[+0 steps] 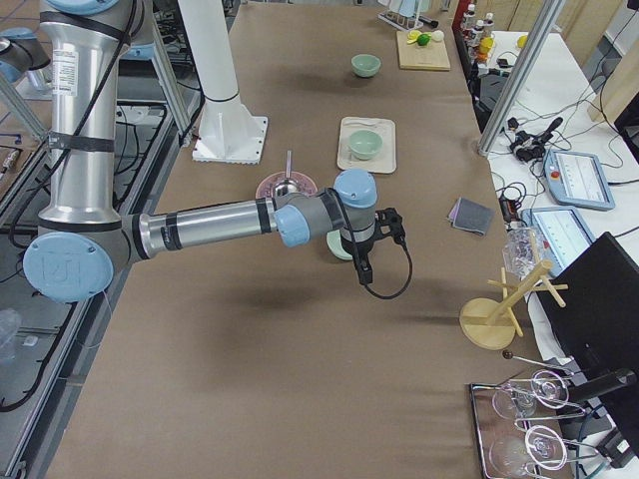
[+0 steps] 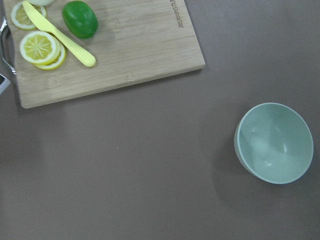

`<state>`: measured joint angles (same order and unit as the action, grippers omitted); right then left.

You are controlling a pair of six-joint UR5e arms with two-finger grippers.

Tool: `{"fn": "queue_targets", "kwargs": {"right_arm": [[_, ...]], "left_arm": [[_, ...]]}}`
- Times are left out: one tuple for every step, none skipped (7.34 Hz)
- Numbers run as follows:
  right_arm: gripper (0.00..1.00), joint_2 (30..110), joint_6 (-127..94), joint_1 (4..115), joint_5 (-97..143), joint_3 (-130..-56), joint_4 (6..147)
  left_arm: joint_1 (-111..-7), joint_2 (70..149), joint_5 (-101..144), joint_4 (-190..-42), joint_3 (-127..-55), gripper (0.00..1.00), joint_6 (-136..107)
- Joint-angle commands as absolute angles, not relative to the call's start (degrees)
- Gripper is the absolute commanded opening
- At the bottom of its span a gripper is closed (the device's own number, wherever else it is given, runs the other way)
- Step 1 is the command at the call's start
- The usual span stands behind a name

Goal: Stack green bowls together

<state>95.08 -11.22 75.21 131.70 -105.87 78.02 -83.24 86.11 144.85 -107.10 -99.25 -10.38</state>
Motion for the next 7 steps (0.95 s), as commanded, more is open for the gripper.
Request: {"fn": "queue_targets", "kwargs": {"right_arm": [[1.0, 94.66, -19.21, 72.52, 131.4, -106.08, 77.87], [0.99, 94.14, -22.55, 71.47, 131.05, -106.08, 77.87], [0.99, 94.04, -24.59, 69.63, 128.52, -106.08, 77.78], [0.99, 93.87, -25.48, 68.22, 126.93, -106.0, 77.78], [0.99, 93.78, -25.75, 68.12, 126.91, -106.08, 77.7], [1.0, 93.78, -25.75, 68.12, 127.0, -106.0, 77.0], [1.0, 93.78, -25.75, 68.03, 127.0, -106.0, 76.64]], "left_arm": [[-76.76, 87.79, 139.87, -109.06, -99.23, 0.99, -23.75], [-72.81, 89.02, 137.31, -109.07, -99.05, 0.98, -30.6], [-70.08, 89.9, 135.2, -109.16, -99.05, 0.98, -34.68], [-67.44, 90.52, 131.09, -109.16, -98.97, 0.97, -36.63], [-65.67, 91.57, 128.7, -109.25, -97.75, 0.97, -36.74], [-65.05, 93.5, 128.59, -109.34, -95.56, 0.97, -36.65], [-63.56, 95.86, 128.58, -109.6, -93.36, 0.97, -36.74]]}}
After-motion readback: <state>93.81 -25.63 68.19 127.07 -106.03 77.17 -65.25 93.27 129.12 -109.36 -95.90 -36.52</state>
